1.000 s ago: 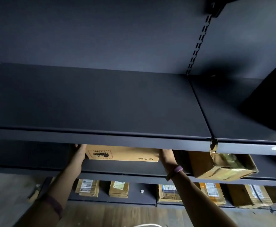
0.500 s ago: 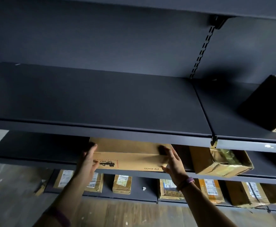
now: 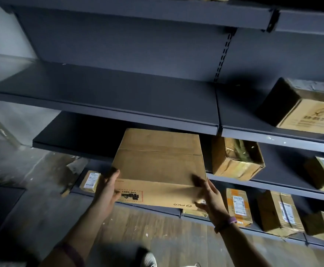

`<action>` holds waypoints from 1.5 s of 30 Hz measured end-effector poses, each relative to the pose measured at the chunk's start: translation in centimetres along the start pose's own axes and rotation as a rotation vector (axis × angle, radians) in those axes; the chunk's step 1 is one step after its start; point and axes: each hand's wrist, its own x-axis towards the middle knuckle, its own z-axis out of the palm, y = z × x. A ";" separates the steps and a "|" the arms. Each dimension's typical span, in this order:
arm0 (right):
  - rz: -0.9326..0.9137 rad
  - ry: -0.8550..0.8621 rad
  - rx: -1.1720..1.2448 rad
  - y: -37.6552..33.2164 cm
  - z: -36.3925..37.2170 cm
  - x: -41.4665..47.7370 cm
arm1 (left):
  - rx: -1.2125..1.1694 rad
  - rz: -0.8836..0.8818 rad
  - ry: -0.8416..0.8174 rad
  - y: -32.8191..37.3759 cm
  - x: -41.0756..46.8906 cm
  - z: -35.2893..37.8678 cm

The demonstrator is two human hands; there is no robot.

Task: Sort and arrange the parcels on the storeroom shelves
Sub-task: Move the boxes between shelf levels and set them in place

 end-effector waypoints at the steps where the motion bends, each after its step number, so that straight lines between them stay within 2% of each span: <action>1: -0.005 -0.007 0.006 0.3 -0.5 -1.2 | 0.036 0.017 -0.011 -0.4 -1.4 0.0; 8: -0.015 -0.062 0.025 1.8 -3.0 -7.1 | 0.011 -0.044 -0.065 -2.5 -7.4 -0.4; 10: -0.033 -0.112 0.053 1.8 -4.1 -7.9 | -0.217 -0.129 -0.094 -2.3 -7.4 -1.2; 11: -0.036 -0.137 0.067 1.9 -4.8 -8.1 | -0.319 -0.225 -0.102 -2.3 -7.3 -1.4; 13: -0.048 -0.209 0.075 2.0 -6.2 -8.2 | -0.386 -0.298 -0.145 -2.1 -7.3 -2.0; 15: -0.068 -0.267 0.061 2.3 -7.1 -8.1 | -0.378 -0.275 -0.190 -1.9 -7.6 -2.4; 22: -0.191 -0.263 0.127 2.9 -8.3 -8.5 | -0.353 -0.096 -0.271 -1.0 -8.4 -3.4; 28: -0.267 -0.315 -0.067 0.0 -8.7 -9.8 | -0.437 -0.068 -0.231 -1.4 -9.0 -3.2; 30: -0.345 -0.333 -0.111 -1.6 -8.1 -10.1 | -0.436 -0.046 -0.228 -1.7 -9.0 -3.3; 37: -0.523 -0.168 -0.082 -2.7 -6.2 -10.3 | -0.404 0.034 -0.142 0.1 -9.2 -3.4; 42: -0.601 -0.091 -0.148 -2.3 -6.5 -10.0 | -0.542 -0.155 -0.196 2.7 -9.8 -4.4; 45: -0.623 -0.058 -0.195 -2.3 -6.2 -10.2 | -0.631 -0.233 -0.175 3.8 -10.2 -4.4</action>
